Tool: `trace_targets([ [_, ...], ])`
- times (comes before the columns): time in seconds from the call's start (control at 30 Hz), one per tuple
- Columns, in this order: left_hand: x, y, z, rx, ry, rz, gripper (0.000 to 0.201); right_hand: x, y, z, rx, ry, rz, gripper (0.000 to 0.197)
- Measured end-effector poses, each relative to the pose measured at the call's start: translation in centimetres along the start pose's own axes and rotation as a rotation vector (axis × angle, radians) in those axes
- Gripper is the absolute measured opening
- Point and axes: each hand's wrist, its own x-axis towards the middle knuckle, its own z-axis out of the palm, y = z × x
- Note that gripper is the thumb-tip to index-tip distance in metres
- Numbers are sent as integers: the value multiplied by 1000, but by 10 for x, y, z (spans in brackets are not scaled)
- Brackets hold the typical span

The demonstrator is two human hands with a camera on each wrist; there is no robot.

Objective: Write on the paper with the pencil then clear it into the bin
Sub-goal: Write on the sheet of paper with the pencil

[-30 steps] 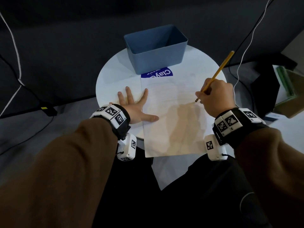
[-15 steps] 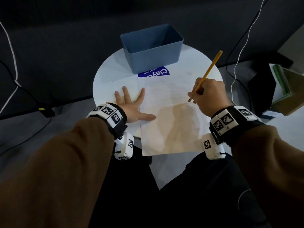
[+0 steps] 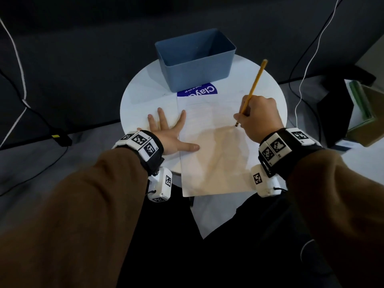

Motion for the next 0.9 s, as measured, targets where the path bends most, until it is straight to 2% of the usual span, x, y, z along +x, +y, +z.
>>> trace_targets([
  [0.07,1,-1,0,11,1,-2,118,0,6,-7,-8,21,50,21],
  [0.27,4,-1,0,12,-2,-1,120,-2,-1,2,41,-8,40,18],
  [0.4,3,-1,0,29,4,-3,119,2,4,-8,-26,84,130,17],
  [0.53,4,-2,0,24,-1,6,120,-4,-6,-7,86,66,77,19],
  [0.7,5,-4,1,18,10,12,120,-7,-9,7,-2,5,27,22],
  [0.9,4,-6,3,3,17,31,119,-8,-10,5,21,4,19,17],
])
